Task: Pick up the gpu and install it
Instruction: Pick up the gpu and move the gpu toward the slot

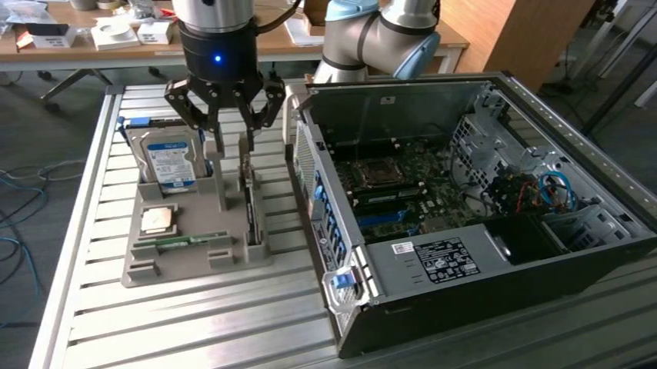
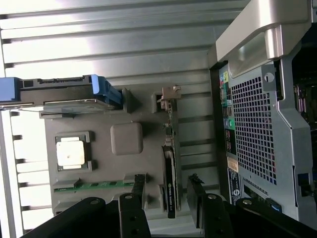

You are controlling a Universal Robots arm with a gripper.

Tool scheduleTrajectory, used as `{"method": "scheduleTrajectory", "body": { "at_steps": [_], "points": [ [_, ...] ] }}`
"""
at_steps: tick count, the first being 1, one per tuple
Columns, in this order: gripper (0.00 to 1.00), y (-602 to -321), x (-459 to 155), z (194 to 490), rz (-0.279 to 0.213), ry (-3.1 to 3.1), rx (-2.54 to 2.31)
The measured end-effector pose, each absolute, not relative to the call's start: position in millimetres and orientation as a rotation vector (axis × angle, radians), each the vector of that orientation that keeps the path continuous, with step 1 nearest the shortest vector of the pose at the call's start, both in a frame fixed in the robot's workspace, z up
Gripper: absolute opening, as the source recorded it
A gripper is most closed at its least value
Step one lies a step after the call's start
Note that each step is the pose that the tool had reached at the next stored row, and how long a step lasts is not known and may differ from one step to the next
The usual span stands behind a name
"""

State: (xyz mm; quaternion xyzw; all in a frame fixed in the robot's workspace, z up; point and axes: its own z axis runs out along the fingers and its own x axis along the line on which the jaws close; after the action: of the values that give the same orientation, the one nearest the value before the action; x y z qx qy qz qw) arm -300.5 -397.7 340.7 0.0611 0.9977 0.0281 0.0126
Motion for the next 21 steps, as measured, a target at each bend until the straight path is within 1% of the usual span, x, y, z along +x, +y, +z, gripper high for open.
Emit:
{"method": "scheduleTrajectory", "body": {
  "at_steps": [7, 21],
  "points": [
    [0.47, -398, -300, 339, 0.091, 3.109, 0.191],
    [0.47, -398, -300, 320, 0.092, 3.109, 0.191]
  ]
}}
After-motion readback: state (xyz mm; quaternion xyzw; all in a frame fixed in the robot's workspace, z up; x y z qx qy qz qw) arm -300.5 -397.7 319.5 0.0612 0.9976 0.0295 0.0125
